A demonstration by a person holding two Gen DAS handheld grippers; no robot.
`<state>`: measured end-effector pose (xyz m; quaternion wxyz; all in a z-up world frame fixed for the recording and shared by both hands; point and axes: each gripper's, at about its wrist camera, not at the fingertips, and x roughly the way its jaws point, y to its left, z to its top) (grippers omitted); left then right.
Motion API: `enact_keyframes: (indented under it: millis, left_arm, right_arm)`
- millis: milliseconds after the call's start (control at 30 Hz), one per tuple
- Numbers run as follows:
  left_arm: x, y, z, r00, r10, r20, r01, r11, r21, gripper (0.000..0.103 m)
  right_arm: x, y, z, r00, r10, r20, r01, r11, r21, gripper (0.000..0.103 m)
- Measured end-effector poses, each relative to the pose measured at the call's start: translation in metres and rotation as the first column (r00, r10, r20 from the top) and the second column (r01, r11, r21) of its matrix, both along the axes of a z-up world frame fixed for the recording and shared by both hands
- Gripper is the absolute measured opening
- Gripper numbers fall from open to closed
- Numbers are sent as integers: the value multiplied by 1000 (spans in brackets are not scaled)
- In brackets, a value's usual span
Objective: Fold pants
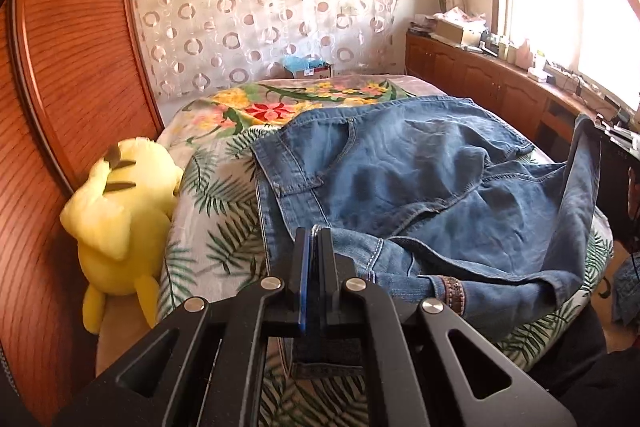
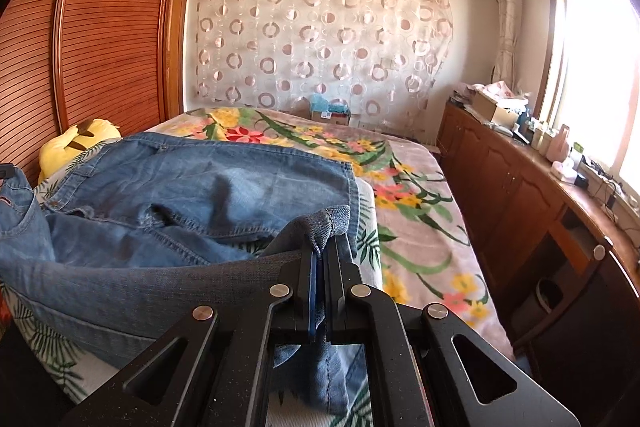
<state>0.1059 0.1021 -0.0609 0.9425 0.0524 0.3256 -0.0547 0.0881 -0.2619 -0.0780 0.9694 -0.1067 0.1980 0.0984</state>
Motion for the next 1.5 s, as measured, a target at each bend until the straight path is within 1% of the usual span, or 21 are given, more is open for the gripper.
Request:
enact_keyframes:
  millis: [67, 200, 367, 500, 600, 700, 800, 967, 1133, 1333, 1500]
  left_arm:
    - [7, -2, 6, 1000, -4, 16, 4, 1000, 16, 4]
    - [24, -2, 20, 999, -2, 41, 1, 1000, 19, 4]
    - [47, 6, 35, 997, 15, 72, -17, 1000, 21, 4]
    - [66, 12, 36, 997, 21, 73, -23, 999, 32, 4]
    - [82, 15, 29, 998, 25, 59, -28, 999, 40, 4]
    - [98, 18, 22, 998, 35, 43, -36, 999, 37, 4]
    - [108, 19, 22, 999, 35, 40, -37, 999, 37, 4]
    - [124, 20, 33, 998, 34, 59, -37, 998, 47, 4]
    - [150, 24, 39, 997, 44, 63, -48, 997, 59, 4]
    - [188, 27, 31, 997, 62, 45, -66, 995, 80, 4]
    - [217, 31, 20, 997, 75, 22, -77, 993, 85, 4]
  right_arm:
    - [3, -1, 8, 1000, -3, 23, 3, 1000, -7, 2]
    - [15, 2, 19, 999, -9, 50, 10, 1000, -10, 2]
    - [30, 5, 21, 996, -19, 83, 21, 1000, -19, 2]
    - [48, 10, 15, 996, -24, 86, 26, 999, -23, 2]
    - [62, 15, 5, 996, -32, 80, 35, 998, -45, 2]
    - [73, 16, 4, 997, -35, 70, 38, 998, -54, 2]
    - [84, 19, 10, 997, -35, 72, 40, 997, -66, 2]
    - [98, 20, 22, 996, -36, 83, 43, 995, -88, 2]
    - [126, 21, 25, 998, -35, 51, 39, 995, -88, 2]
    - [173, 26, 27, 999, -36, -14, 35, 997, -63, 2]
    - [207, 29, 33, 998, -48, -52, 44, 997, -69, 2]
